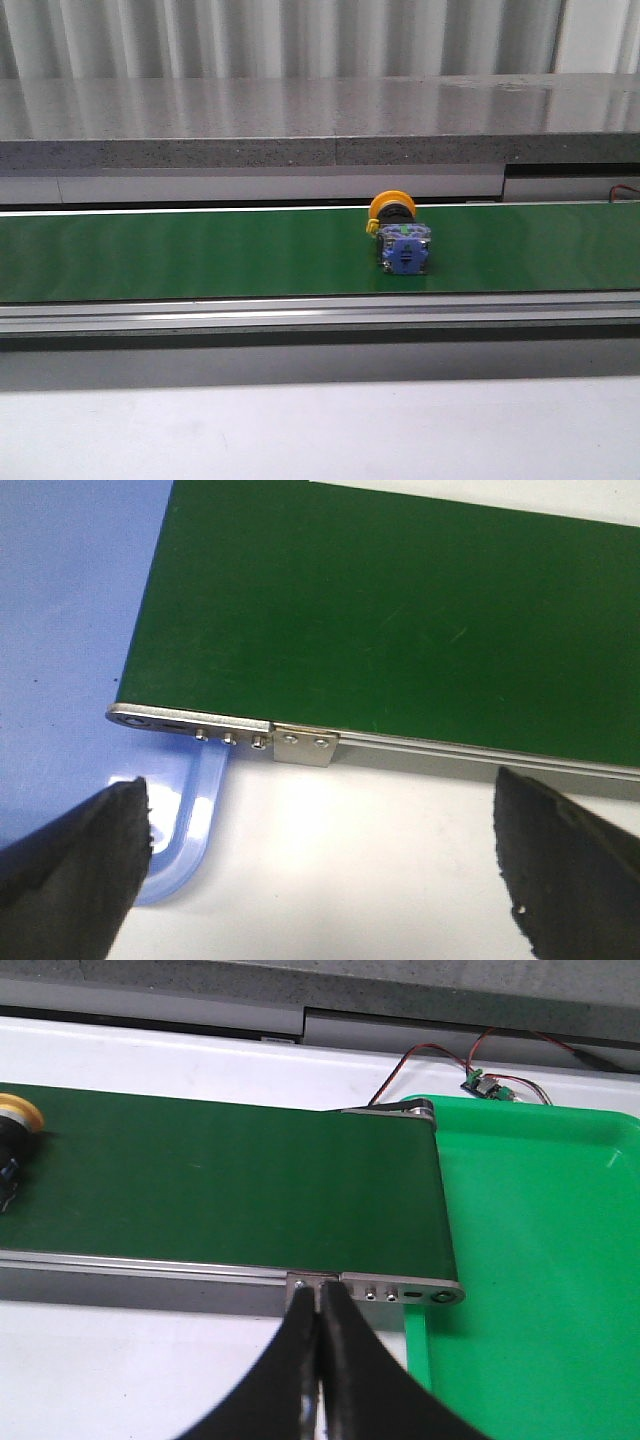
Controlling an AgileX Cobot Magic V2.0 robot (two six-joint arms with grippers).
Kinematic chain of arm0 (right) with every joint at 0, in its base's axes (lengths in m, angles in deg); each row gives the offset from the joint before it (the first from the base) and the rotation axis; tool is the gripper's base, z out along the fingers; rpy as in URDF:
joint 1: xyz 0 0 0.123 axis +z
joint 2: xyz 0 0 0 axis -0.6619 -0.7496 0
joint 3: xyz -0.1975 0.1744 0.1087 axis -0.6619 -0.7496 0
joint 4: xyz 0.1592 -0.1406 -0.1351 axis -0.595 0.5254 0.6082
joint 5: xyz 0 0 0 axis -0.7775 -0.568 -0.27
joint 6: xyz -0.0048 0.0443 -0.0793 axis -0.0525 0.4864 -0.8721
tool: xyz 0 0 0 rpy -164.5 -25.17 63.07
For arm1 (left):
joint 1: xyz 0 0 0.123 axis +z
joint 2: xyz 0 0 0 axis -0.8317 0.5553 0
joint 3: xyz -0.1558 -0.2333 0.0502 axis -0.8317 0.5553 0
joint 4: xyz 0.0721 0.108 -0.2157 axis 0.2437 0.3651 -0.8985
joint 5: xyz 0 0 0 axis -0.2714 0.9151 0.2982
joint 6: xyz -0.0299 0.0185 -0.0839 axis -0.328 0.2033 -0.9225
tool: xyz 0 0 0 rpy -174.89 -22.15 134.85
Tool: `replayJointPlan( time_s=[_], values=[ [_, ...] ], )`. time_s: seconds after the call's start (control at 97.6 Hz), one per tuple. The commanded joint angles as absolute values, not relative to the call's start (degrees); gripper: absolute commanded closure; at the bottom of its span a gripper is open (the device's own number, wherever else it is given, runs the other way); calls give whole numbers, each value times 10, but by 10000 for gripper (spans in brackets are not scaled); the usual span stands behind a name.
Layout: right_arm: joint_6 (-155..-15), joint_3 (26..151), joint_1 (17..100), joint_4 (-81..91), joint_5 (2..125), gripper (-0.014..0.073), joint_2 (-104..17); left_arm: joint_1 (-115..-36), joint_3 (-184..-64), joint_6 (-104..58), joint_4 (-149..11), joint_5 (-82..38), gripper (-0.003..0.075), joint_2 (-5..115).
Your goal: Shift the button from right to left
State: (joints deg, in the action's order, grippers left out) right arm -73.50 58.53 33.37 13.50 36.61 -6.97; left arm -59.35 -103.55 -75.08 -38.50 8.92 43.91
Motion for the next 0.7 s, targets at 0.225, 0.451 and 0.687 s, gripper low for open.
replayJointPlan(
  time_s=[0.225, 0.451, 0.687],
  values=[
    [-735, 599, 331, 136, 401, 662, -71, -697, -1147, -760, -455, 38, 58, 507],
    [-735, 599, 331, 136, 401, 662, -71, -797, -1207, -792, -452, 6, 59, 609],
    [-735, 599, 331, 136, 401, 662, -71, -889, -1280, -863, -379, -15, 59, 724]
  ],
)
